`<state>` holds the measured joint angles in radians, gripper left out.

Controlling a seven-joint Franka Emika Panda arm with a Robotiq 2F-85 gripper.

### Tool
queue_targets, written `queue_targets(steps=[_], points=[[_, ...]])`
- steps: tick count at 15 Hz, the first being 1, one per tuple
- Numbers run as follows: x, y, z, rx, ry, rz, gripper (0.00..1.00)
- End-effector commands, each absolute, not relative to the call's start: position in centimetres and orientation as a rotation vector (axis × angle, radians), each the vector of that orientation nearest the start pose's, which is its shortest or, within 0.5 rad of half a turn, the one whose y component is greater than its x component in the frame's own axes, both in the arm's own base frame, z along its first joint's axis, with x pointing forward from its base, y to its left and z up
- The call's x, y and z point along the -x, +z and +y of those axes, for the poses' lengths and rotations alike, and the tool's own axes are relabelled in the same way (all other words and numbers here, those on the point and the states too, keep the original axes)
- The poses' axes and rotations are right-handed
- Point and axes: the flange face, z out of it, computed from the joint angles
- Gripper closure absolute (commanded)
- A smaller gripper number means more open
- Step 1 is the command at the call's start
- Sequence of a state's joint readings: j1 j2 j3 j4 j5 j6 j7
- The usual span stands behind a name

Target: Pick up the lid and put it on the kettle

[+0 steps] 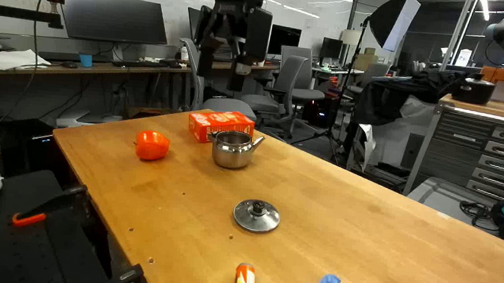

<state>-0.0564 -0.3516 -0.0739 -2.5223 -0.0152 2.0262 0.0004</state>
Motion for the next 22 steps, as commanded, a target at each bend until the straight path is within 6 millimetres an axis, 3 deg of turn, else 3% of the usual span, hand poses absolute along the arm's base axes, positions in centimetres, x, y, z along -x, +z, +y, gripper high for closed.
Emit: queue_targets(steps=[1,5,12,17,22], points=[[-40.1,39.2,-5.3,3.107,0.221,0.181,0.00],[-40.2,39.4,-5.3,3.108,0.213,0.182,0.00],[-42.4,38.4,-6.2,3.126,-0.129,0.202,0.00],[-44.5,35.9,-6.6,3.146,-0.219,0.193,0.00],[-46.3,31.7,-7.2,3.152,-0.231,0.172,0.00]])
